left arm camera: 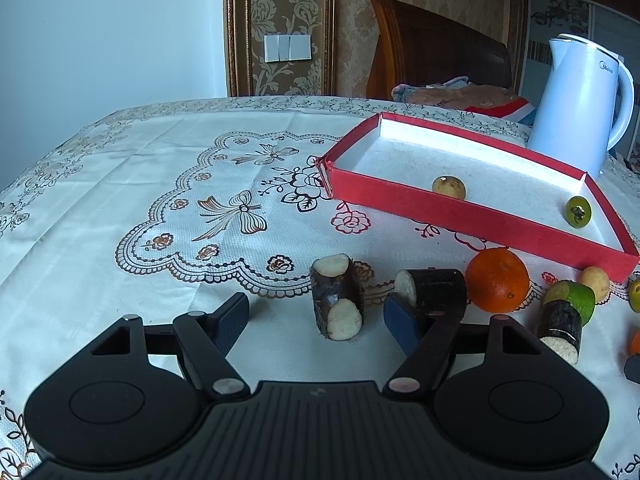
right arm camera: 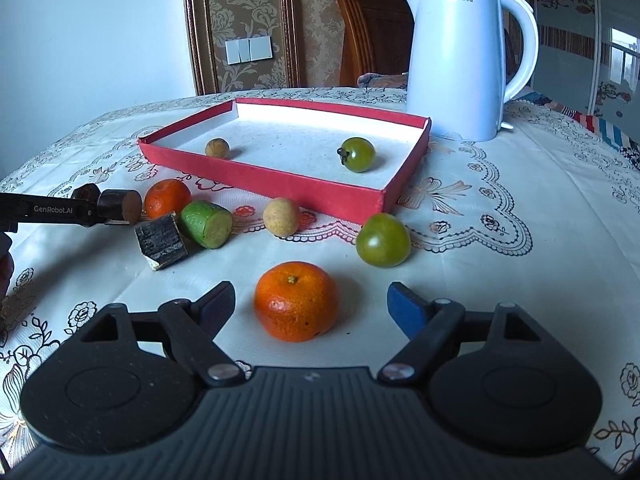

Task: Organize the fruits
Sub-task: 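Grasp the eggplant slice with the left gripper while the right gripper grasps the orange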

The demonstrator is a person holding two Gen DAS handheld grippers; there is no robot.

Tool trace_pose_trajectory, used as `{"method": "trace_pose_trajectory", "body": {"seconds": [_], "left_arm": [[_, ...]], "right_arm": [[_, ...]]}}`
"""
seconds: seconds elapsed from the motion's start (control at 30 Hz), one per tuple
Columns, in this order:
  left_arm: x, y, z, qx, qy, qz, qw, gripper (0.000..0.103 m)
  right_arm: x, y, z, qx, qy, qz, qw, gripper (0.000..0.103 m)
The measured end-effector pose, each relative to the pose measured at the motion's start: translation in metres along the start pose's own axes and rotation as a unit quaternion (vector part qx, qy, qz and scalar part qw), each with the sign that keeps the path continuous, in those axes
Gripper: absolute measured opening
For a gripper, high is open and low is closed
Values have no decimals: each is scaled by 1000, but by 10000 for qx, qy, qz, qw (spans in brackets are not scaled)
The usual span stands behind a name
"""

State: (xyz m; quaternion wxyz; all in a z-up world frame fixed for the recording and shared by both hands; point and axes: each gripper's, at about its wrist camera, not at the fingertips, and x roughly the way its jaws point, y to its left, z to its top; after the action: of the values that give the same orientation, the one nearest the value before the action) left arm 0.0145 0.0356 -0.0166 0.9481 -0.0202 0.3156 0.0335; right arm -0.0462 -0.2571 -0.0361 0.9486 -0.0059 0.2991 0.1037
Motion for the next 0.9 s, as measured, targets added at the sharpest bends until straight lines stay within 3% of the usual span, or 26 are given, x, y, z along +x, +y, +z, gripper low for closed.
{"method": "trace_pose_trajectory", "body": {"seconds": [0.07,0.2,0.5,0.9], "left_arm": [[0,1,0,-13,4,-10,10000,73],[1,2,0,-63,9,-22,10000,54],[-1,0,0,-31,-40,-148,9999,31],[-2,-4,0,27,-64,-148,9999,27]], "right_arm": [[1,0,0,-1,19,10,10000,84],[1,-1,0,15,26,7,10000,86],[1,-1,0,27,33,32,10000,82],[0,-3,0,57,-12,102,9999,64]]}}
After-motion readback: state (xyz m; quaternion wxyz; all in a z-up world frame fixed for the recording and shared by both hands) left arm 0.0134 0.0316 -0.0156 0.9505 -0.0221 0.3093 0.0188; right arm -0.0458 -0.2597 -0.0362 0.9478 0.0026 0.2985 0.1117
